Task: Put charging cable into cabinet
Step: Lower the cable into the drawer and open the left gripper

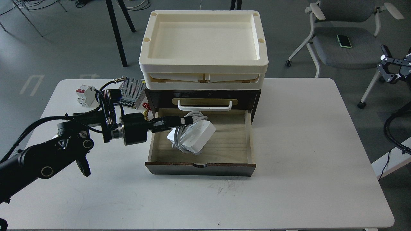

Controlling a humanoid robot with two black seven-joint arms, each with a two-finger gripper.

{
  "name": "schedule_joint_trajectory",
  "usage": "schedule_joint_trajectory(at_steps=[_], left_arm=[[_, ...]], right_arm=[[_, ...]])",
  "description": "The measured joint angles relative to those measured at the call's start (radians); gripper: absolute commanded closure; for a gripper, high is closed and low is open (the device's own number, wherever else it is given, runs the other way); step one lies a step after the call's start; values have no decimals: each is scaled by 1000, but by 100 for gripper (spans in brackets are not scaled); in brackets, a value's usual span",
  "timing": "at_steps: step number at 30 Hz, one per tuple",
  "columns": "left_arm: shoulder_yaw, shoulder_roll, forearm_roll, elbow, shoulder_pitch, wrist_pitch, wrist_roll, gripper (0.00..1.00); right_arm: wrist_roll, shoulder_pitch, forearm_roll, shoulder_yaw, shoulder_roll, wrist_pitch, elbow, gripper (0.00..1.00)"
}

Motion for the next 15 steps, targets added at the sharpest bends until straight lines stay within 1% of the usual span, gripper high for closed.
schedule_joint_trajectory(at_steps=[3,10,12,15], left_arm=[[5,-20,-1,19,3,14,0,100],[8,-82,-2,53,22,107,0,100],[9,-101,-1,74,25,119,0,99],[18,-130,0,95,27,123,0,96]], right_arm=[[0,-3,0,0,0,0,-1,0],[2,-7,0,0,0,0,-2,0],[2,-7,0,0,1,0,-2,0],[2,-7,0,2,1,0,-3,0]])
